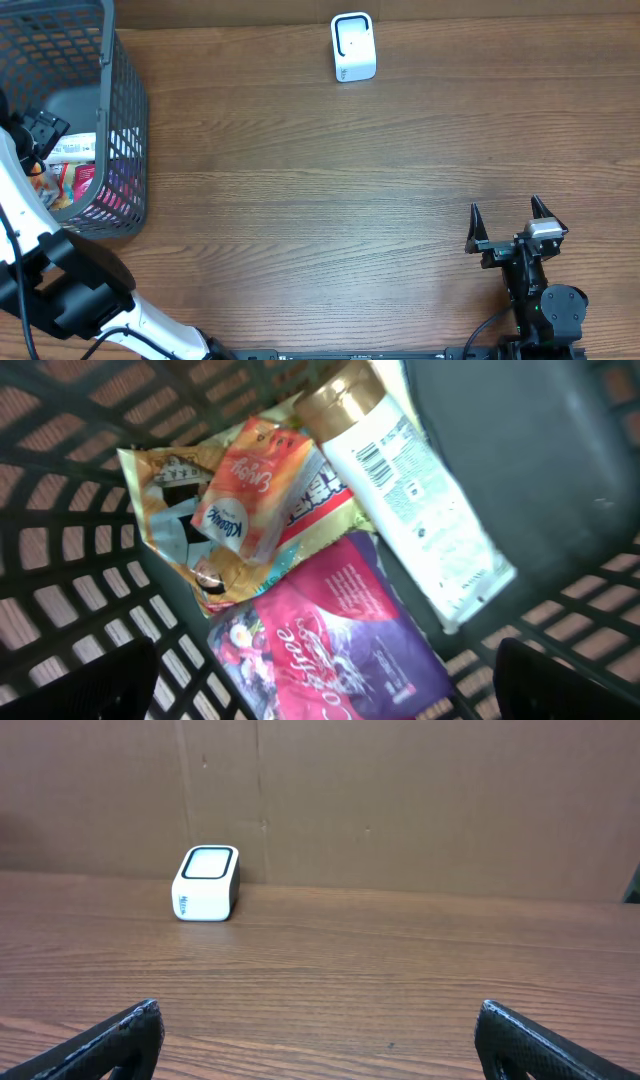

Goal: Scan the item barcode
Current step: 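Grasp the purple coffee snack bag inside the basket with the left gripper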

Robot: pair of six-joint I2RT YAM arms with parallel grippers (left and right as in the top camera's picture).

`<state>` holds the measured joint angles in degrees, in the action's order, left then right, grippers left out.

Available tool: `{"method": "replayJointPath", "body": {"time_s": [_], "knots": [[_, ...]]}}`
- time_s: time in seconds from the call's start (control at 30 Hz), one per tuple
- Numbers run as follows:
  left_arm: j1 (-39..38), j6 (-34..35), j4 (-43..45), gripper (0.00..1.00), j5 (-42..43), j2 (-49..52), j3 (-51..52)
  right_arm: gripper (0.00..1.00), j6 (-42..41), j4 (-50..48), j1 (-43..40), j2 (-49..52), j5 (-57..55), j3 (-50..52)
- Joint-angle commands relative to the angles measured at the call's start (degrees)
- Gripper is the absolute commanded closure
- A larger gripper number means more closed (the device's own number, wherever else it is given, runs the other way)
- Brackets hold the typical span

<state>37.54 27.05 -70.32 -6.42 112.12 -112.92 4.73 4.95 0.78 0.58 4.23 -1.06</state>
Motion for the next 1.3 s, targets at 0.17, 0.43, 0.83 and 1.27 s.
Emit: {"method": "replayJointPath", "body": {"time_s": [0.17, 0.43, 0.83, 1.27], "knots": [[-0.85, -4.37, -1.49, 0.00, -1.40, 6.34, -1.11, 0.00, -0.26, -0.35, -0.15, -0.42, -0.20, 0.57], [-0.87, -4.39, -6.38, 0.08, -0.85, 10.25, -0.46, 0.00, -0.26, -0.35, -0.15, -0.42, -0.20, 0.57], [-0.87, -11.17, 0.46, 0.09, 3.72, 10.27, 9.22, 0.00, -0.26, -0.35, -0.15, -0.42, -0.20, 0.57], [-0.87, -15.32, 4.37, 0.21, 3.63, 10.36, 14.71, 0.00, -0.26, -0.35, -0.15, -0.42, -0.20, 0.57]]}}
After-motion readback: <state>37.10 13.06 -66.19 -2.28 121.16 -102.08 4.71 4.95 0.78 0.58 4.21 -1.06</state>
